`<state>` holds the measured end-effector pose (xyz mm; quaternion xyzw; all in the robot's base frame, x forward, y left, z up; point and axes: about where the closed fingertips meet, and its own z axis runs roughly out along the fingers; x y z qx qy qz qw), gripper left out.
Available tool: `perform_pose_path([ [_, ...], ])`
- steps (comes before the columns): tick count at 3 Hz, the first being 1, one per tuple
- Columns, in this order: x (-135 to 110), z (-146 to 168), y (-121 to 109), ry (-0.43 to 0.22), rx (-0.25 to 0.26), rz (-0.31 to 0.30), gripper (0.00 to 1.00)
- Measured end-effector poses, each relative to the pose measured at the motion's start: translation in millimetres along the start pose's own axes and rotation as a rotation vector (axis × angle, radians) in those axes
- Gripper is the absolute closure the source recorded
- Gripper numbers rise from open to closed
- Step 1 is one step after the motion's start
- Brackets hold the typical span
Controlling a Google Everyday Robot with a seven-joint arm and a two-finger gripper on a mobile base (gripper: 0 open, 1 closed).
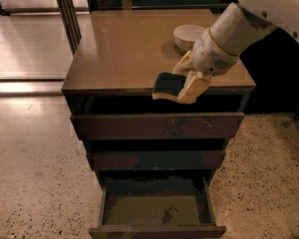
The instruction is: Pick sponge from bottom drawer and place on counter
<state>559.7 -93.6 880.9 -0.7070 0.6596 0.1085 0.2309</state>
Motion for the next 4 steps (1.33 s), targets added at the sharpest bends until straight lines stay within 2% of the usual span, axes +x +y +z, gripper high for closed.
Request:
perform_pose_path([
  [2,10.6,23.3,-73.8,-0.045,0.054,0.055,1.00],
  [3,13.5,37.1,-102.8,-0.082,0.079,0.070,1.00],
  [4,17.9,51.1,-122.0,-0.108,0.082,0.089,1.00],
])
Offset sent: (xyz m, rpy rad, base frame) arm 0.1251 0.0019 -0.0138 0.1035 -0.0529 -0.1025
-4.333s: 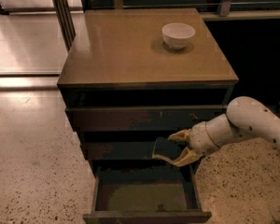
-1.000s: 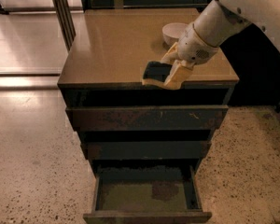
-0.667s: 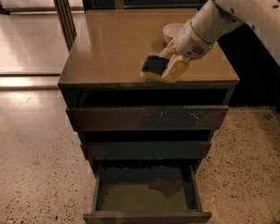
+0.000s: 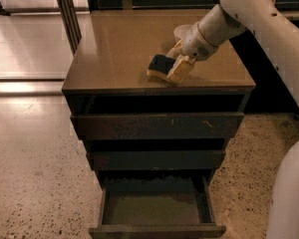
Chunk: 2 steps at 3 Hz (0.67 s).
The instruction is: Pick sponge from bottom drawer and place on counter
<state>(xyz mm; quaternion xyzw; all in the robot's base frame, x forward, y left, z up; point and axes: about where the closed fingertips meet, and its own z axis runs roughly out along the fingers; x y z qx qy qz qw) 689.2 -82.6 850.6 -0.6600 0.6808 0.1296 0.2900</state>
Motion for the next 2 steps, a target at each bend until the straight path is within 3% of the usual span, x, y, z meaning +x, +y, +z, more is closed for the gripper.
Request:
perform_pose_path([
  [2,7.5,25.8,-19.2,-0.024,-0.019,0.017,1.00],
])
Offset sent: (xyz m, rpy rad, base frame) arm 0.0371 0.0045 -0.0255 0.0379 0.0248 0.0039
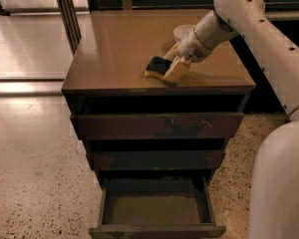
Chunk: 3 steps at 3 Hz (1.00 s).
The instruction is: Pick sponge from bottom drawer and place on counter
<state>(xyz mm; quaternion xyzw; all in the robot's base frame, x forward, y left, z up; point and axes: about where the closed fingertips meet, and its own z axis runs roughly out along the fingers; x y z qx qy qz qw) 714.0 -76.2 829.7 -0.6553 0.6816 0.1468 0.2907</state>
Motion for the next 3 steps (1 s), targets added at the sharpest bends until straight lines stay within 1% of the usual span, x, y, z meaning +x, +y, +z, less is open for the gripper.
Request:
perform_pose_path([
  [1,0.0,0.1,-0.1,0.000,0.000,0.000,0.81],
  [3,0.0,0.2,-0.1,0.000,0.000,0.000,0.35],
])
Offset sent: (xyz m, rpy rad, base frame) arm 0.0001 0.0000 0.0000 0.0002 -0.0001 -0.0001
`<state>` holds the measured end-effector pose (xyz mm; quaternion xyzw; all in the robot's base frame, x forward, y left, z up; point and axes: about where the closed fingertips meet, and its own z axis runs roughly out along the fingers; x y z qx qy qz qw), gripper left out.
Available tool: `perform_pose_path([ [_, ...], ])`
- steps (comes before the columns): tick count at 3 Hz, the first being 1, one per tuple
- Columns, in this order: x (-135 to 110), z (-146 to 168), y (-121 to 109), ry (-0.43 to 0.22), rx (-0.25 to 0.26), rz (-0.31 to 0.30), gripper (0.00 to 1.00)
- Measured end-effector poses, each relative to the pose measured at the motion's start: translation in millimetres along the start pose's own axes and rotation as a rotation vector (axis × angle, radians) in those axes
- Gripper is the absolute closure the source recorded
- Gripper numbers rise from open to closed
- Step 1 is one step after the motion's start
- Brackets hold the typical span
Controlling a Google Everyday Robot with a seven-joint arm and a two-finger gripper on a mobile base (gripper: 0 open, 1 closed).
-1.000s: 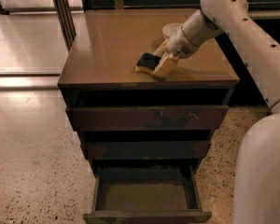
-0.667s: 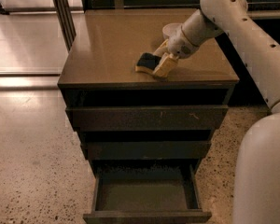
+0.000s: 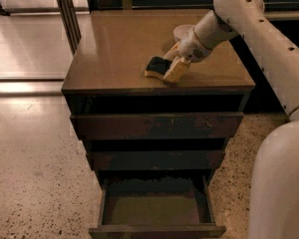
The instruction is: Pick sponge from bottom drawer and place on counter
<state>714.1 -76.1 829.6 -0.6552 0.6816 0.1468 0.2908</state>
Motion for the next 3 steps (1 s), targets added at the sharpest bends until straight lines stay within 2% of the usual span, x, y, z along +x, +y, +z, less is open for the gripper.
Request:
perform_pose_path([
  [1,0.0,0.1,0.0,0.000,0.000,0.000,0.11],
  [2,0.0,0.2,0.0,0.000,0.000,0.000,0.00],
  [3,0.0,0.2,0.0,0.000,0.000,0.000,0.00],
])
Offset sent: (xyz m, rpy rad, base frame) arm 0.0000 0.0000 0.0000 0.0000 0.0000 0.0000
